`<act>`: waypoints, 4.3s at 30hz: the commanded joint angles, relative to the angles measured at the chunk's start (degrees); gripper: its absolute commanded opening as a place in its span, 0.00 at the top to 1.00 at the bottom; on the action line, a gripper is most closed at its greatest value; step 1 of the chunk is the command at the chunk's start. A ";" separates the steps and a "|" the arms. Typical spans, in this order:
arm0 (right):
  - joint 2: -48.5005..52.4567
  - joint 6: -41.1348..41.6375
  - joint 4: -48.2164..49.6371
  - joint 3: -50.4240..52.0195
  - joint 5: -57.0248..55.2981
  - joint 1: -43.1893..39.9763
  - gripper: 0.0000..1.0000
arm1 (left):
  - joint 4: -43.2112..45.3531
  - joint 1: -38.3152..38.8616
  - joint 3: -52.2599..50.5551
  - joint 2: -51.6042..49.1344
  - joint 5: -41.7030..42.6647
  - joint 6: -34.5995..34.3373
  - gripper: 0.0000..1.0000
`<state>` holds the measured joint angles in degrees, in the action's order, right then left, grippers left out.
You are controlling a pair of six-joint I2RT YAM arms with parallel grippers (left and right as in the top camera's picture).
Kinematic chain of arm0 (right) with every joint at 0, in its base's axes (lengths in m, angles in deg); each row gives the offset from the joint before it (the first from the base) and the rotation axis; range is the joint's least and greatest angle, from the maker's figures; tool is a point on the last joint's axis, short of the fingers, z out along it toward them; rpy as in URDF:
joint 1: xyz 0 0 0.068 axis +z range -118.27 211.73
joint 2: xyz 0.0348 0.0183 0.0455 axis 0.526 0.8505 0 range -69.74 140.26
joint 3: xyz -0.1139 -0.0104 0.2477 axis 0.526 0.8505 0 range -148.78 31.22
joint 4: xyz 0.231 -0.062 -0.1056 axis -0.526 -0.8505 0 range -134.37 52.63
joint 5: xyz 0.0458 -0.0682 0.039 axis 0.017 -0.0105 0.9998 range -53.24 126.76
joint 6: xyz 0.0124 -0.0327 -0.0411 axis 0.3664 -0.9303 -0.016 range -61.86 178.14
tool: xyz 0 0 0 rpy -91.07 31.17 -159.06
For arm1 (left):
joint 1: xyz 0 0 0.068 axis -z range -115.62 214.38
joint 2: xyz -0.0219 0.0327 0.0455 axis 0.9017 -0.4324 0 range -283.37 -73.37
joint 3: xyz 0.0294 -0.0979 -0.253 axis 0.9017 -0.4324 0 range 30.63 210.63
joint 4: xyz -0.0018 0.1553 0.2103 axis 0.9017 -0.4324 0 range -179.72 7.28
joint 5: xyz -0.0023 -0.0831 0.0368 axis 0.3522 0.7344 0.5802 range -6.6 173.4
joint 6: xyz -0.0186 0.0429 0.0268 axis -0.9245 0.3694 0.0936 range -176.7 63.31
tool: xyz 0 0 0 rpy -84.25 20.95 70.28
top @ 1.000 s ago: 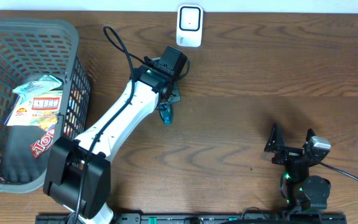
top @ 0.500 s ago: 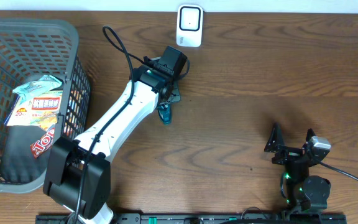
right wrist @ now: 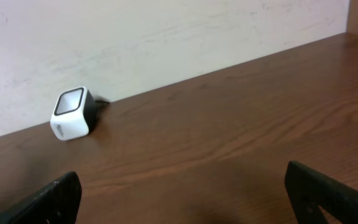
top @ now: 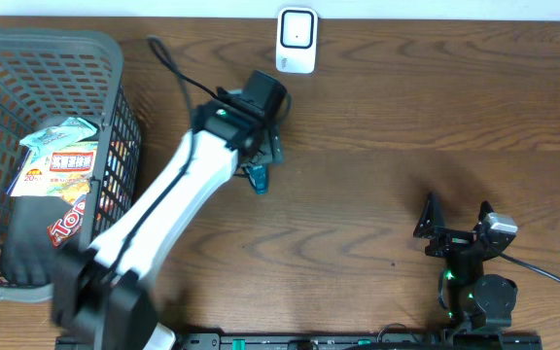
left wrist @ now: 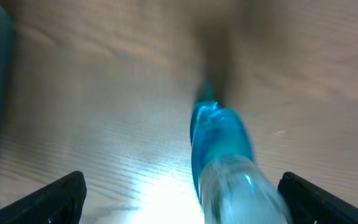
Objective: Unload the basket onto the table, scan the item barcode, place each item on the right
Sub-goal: 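Release the bottle upright and pull the left gripper back, then reach the left gripper into the basket toward the yellow snack bag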
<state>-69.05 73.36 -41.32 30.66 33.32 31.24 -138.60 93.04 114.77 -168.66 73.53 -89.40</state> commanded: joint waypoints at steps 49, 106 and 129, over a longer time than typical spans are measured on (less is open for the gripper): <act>-0.31 -0.72 0.04 0.24 -0.50 0.87 0.01 | -19.10 0.02 3.89 48.87 -25.59 -28.85 0.02; -0.31 -0.72 0.04 0.24 -0.50 0.90 0.01 | -23.19 -29.27 4.96 41.11 -44.76 -38.10 0.02; -0.31 -0.72 0.04 0.24 -0.50 0.90 0.01 | -21.94 -53.18 4.96 29.92 -18.16 -30.75 0.02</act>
<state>-69.05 73.36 -41.32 30.66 33.32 31.24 -160.21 41.16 118.77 -137.10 51.46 -122.41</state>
